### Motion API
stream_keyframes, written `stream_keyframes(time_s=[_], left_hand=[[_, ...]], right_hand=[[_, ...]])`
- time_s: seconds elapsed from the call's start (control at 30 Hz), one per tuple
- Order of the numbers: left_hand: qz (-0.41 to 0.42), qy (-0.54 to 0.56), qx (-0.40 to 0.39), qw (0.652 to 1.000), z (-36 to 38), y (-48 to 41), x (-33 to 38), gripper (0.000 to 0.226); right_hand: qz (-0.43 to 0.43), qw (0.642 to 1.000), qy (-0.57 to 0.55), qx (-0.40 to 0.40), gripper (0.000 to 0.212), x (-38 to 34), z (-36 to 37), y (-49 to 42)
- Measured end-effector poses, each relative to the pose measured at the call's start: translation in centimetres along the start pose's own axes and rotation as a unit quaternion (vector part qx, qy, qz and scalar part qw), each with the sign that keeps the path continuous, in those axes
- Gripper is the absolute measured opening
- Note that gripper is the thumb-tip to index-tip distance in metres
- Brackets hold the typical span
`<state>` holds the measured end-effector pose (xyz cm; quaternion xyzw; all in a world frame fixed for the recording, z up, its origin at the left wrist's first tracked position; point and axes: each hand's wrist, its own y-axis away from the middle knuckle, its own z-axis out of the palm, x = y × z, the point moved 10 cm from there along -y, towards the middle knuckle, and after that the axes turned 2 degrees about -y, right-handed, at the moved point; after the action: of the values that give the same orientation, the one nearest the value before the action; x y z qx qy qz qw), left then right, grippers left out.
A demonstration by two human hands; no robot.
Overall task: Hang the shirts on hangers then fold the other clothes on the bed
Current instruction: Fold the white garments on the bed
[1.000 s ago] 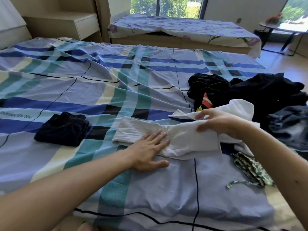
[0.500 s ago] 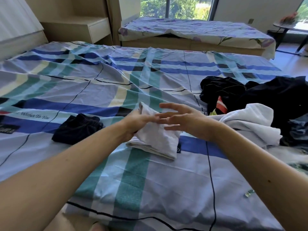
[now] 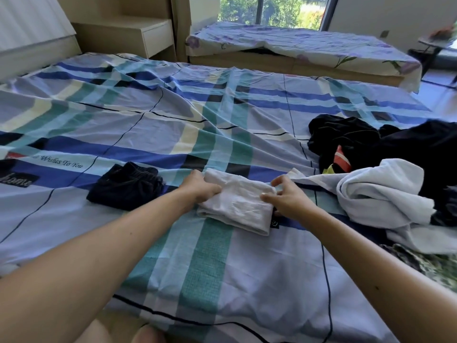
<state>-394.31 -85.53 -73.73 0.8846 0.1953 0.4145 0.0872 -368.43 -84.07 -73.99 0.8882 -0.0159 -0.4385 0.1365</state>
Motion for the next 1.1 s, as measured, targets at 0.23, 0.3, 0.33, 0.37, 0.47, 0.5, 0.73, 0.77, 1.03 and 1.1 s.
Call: stream_keyframes(time_s=[0.23, 0.3, 0.33, 0.37, 0.47, 0.5, 0.73, 0.77, 1.03, 1.1], left_hand=[[0.008, 0.156, -0.059, 0.986, -0.6, 1.0, 0.8, 0.047], [0.014, 0.166, -0.05, 0.985, -2.4, 1.1, 1.3, 0.046], [0.022, 0.168, -0.038, 0.985, -3.9, 1.1, 1.5, 0.042], [0.031, 0.174, -0.019, 0.984, -5.7, 1.0, 1.6, 0.034], [0.035, 0.18, 0.059, 0.981, -12.5, 0.4, 0.1, 0.032], [0.035, 0.172, 0.083, 0.981, -14.8, 0.3, -0.8, 0.035], [0.0, 0.162, 0.189, 0.969, -23.7, -0.8, -9.0, 0.022], [-0.013, 0.151, 0.195, 0.969, -24.0, -1.2, -10.3, 0.023], [0.353, -0.292, 0.262, 0.849, -20.6, 2.1, -6.6, 0.048], [0.36, -0.318, 0.15, 0.864, -17.8, 1.4, -7.6, 0.06]], right_hand=[[0.088, 0.962, -0.26, 0.016, 0.06, 1.5, 0.2, 0.2], [0.072, 0.949, -0.307, 0.012, 0.053, -0.3, 0.7, 0.6], [0.058, 0.944, -0.326, 0.001, 0.05, -1.6, 1.1, 0.8], [0.042, 0.941, -0.334, -0.016, 0.049, -3.2, 1.7, 1.1], [0.006, 0.935, -0.347, -0.069, 0.046, -8.2, 4.6, 1.5], [-0.002, 0.931, -0.354, -0.084, 0.046, -9.9, 5.9, 1.6], [-0.038, 0.945, -0.31, -0.095, 0.046, -18.5, 15.2, -0.7], [-0.04, 0.951, -0.292, -0.09, 0.045, -18.8, 16.2, -1.3], [-0.343, 0.927, 0.079, 0.132, 0.073, -22.3, 17.7, 3.3], [-0.424, 0.888, 0.141, 0.108, 0.063, -22.9, 19.6, 4.5]])
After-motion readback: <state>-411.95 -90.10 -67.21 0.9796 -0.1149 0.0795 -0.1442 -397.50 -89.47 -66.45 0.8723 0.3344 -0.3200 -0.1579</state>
